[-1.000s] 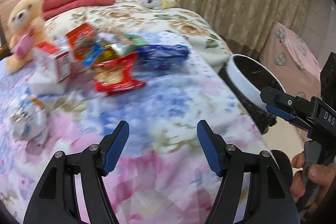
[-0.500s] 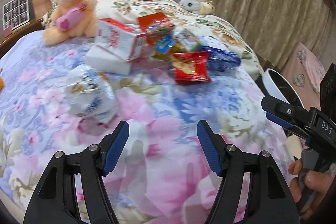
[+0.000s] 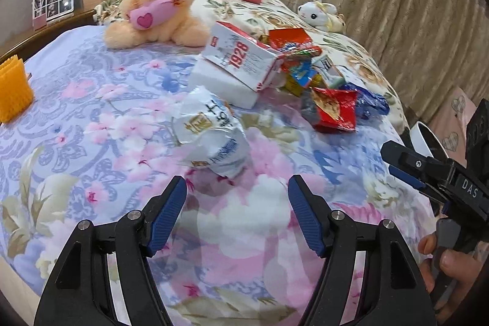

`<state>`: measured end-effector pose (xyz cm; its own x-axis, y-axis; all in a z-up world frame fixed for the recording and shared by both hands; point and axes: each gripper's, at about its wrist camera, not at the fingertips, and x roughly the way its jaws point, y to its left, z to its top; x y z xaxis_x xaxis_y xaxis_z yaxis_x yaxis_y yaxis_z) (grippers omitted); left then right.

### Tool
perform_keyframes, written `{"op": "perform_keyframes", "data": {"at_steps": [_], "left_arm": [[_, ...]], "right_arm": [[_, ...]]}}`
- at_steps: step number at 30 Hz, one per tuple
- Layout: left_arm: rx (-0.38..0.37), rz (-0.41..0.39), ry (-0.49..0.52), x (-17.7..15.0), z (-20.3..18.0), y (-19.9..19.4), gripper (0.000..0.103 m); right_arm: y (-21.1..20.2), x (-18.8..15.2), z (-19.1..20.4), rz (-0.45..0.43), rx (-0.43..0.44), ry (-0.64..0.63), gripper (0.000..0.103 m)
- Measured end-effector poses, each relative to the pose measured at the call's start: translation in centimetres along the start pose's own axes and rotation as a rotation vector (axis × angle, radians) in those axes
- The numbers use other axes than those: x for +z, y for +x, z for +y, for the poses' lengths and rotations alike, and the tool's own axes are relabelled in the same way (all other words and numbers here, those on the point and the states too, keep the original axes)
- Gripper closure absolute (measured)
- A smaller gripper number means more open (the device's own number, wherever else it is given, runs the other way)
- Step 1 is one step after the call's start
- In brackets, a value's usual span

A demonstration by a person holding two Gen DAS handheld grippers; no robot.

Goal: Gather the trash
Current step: 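Move the left tool back over the crumpled white snack wrapper, then grasp the white wrapper with the left tool while the right tool grasps the red chip bag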

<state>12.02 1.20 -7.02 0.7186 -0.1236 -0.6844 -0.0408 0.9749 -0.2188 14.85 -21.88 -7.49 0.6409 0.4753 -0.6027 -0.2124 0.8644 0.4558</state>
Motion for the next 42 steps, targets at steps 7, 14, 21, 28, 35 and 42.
{"op": "perform_keyframes", "data": {"at_steps": [7,14,21,28,35,42], "left_arm": [[0.014,0.005,-0.02,0.7,0.5,0.6,0.03],[0.027,0.005,-0.046,1.8,1.2,1.4,0.028],[0.027,0.01,-0.077,3.0,1.7,2.5,0.028],[0.003,0.04,-0.052,3.2,1.3,3.6,0.058],[-0.044,0.029,-0.007,3.1,-0.4,2.9,0.076],[-0.118,0.019,0.083,3.1,-4.5,2.1,0.077]], "right_arm": [[1.3,0.8,0.5,0.001,-0.002,-0.015,0.013],[2.8,2.4,1.0,-0.015,-0.005,-0.031,0.013],[5.0,3.8,1.4,-0.015,-0.027,-0.053,0.015],[6.1,3.5,1.1,0.031,-0.03,-0.056,0.081],[3.8,2.4,1.0,0.01,0.005,-0.06,0.095],[0.3,1.3,-1.0,-0.019,-0.003,-0.012,0.096]]}}
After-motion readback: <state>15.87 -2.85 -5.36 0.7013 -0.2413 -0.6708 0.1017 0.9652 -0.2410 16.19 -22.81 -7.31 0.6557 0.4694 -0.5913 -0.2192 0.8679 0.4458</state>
